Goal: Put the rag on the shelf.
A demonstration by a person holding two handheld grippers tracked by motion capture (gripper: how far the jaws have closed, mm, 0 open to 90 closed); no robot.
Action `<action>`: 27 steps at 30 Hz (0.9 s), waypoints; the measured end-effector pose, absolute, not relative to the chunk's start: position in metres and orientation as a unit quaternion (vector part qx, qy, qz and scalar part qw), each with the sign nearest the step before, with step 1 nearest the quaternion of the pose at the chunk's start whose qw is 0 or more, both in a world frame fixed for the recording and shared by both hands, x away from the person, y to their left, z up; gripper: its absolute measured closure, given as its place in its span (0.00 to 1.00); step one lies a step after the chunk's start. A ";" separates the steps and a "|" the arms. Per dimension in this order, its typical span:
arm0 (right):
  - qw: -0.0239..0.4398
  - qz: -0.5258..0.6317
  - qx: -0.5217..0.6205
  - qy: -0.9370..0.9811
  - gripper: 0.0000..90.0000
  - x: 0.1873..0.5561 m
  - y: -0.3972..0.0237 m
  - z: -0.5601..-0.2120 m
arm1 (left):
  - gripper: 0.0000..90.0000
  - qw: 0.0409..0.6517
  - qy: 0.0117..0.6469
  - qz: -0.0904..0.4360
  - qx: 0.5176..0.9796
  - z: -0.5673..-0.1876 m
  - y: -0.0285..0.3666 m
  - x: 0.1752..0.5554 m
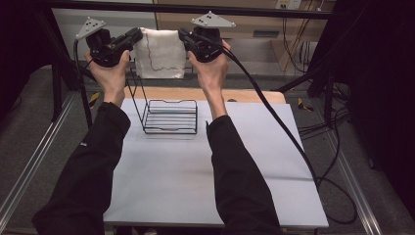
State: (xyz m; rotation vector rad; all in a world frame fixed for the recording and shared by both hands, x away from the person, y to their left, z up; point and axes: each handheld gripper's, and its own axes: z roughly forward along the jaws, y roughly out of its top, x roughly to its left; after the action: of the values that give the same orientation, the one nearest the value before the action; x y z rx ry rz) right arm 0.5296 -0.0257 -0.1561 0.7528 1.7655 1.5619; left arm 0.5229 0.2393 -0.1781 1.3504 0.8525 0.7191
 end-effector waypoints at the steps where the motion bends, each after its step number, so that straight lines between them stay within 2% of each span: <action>1: 0.328 0.595 0.286 0.675 0.95 0.529 -0.026 -0.158 | 0.92 0.639 0.373 0.314 0.594 -0.180 0.240 0.522; 13: 0.310 0.588 0.289 0.689 0.95 0.521 -0.025 -0.178 | 0.92 0.627 0.375 0.308 0.609 -0.201 0.243 0.510; 27: 0.311 0.572 0.284 0.704 0.95 0.510 -0.022 -0.182 | 0.92 0.625 0.372 0.304 0.615 -0.212 0.247 0.500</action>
State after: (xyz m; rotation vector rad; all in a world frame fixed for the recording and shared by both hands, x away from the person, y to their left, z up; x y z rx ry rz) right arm 0.5099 -0.0219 -0.1821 0.7496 1.8578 1.5114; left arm 0.4998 0.2469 -0.2123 1.4116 0.8541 0.6976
